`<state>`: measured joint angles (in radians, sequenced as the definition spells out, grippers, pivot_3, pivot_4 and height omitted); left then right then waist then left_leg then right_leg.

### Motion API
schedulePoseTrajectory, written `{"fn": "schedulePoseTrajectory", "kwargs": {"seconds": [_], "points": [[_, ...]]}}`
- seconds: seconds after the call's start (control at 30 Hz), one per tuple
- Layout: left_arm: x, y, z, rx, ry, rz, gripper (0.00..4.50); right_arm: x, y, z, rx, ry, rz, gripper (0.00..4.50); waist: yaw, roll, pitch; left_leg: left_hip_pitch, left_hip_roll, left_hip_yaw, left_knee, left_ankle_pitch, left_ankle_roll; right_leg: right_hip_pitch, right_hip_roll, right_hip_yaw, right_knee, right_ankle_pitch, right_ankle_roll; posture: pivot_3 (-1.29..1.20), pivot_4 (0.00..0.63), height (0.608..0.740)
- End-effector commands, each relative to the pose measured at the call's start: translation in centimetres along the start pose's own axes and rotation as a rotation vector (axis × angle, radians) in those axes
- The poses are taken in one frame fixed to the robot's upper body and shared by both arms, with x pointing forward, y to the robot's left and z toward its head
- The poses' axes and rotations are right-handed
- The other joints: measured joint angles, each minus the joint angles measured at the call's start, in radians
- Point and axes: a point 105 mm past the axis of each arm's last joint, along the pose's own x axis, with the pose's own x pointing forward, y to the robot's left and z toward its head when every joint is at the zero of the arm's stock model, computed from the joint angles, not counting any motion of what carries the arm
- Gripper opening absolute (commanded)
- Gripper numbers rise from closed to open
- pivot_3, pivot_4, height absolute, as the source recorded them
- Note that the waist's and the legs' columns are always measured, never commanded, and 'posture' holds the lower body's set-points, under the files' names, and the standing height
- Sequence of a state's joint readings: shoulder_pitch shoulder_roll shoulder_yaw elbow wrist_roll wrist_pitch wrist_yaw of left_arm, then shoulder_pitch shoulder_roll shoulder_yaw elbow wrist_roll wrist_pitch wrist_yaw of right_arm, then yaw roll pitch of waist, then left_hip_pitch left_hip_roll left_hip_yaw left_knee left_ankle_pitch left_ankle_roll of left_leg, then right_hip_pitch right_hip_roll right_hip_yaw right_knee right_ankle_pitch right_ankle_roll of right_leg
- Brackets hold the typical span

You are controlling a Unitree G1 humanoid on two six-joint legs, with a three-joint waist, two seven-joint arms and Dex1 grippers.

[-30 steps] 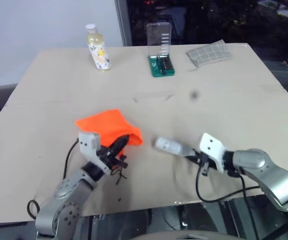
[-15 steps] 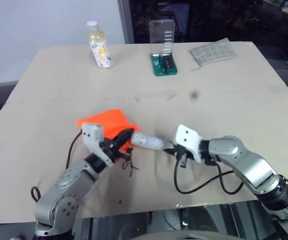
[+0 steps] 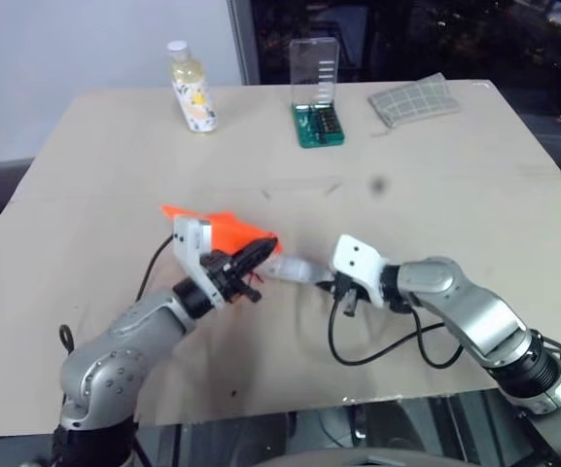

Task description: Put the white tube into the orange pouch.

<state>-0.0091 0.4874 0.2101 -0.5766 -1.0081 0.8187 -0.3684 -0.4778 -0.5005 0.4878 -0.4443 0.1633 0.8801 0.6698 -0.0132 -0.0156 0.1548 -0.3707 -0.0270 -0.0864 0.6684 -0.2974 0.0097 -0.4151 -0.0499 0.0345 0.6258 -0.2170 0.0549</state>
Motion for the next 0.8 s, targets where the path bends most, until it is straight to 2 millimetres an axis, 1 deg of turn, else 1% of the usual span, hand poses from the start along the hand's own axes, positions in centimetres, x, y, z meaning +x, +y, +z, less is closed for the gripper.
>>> {"fn": "schedulePoseTrajectory", "kwargs": {"seconds": [0.03,0.13,0.23,0.3,0.37,0.47,0.6,0.73,0.8], "points": [[-0.5,-0.8,-0.4,0.043,0.029,-0.035,0.00,-1.1,-1.6,1.0,0.036,-0.038,-0.089,0.34,0.002,0.000,0.001,0.000,0.000,0.000,0.000,0.000,0.000,0.000,0.000,0.000,0.000,0.000,0.000,0.00,0.150,0.740],[-0.4,-0.3,-0.5,0.068,0.034,-0.017,0.00,-1.7,-1.8,1.0,0.091,-0.053,-0.099,0.34,0.003,0.000,0.001,0.000,0.000,-0.001,0.000,0.000,0.000,0.000,0.000,-0.001,0.000,0.000,0.000,0.00,0.150,0.740],[0.0,-0.6,-0.6,0.081,0.023,-0.033,0.00,-2.2,-1.5,1.4,0.097,-0.062,-0.085,0.34,0.002,0.001,0.001,0.000,-0.001,-0.001,0.000,0.000,0.000,0.000,0.000,-0.001,0.000,0.000,0.000,0.00,0.150,0.740],[0.5,-1.0,-0.8,0.088,0.018,-0.050,0.00,-2.0,-0.8,2.1,0.095,-0.080,-0.054,0.34,0.001,0.001,0.001,0.000,-0.002,-0.001,0.000,0.000,0.000,0.000,0.000,-0.001,0.000,0.000,0.000,0.00,0.150,0.740],[1.1,-1.4,-1.0,0.091,0.015,-0.068,0.00,-1.2,0.3,2.6,0.069,-0.084,-0.005,0.34,0.001,0.001,0.001,0.000,-0.002,-0.001,0.000,0.000,0.000,0.000,0.000,-0.001,0.000,0.000,0.000,0.00,0.150,0.740],[1.5,-1.7,-1.1,0.109,0.006,-0.083,0.00,-0.5,1.1,2.4,0.037,-0.059,0.031,0.34,0.000,0.001,0.001,0.000,-0.002,-0.001,0.000,0.000,0.000,0.000,0.000,-0.001,0.000,0.000,0.000,0.00,0.150,0.740],[1.4,-1.9,-1.2,0.123,-0.007,-0.092,0.00,0.0,0.7,1.7,0.011,-0.015,0.023,0.34,0.000,0.001,0.001,0.000,-0.002,-0.001,0.000,0.000,0.000,0.000,-0.001,-0.001,0.000,0.000,0.000,0.00,0.150,0.740],[1.3,-1.9,-1.3,0.143,-0.014,-0.081,0.00,0.1,0.2,1.0,-0.010,0.017,0.016,0.34,0.001,0.001,0.001,0.000,-0.002,-0.001,0.000,0.000,0.000,0.000,-0.001,-0.001,0.000,0.000,0.000,0.00,0.150,0.740],[1.1,-1.8,-1.4,0.148,-0.016,-0.067,0.00,0.1,0.1,1.0,-0.017,0.014,0.024,0.34,0.001,0.001,0.001,0.000,-0.002,-0.001,0.000,0.000,0.000,0.000,-0.001,-0.001,0.000,0.000,0.000,0.00,0.150,0.740]]}}
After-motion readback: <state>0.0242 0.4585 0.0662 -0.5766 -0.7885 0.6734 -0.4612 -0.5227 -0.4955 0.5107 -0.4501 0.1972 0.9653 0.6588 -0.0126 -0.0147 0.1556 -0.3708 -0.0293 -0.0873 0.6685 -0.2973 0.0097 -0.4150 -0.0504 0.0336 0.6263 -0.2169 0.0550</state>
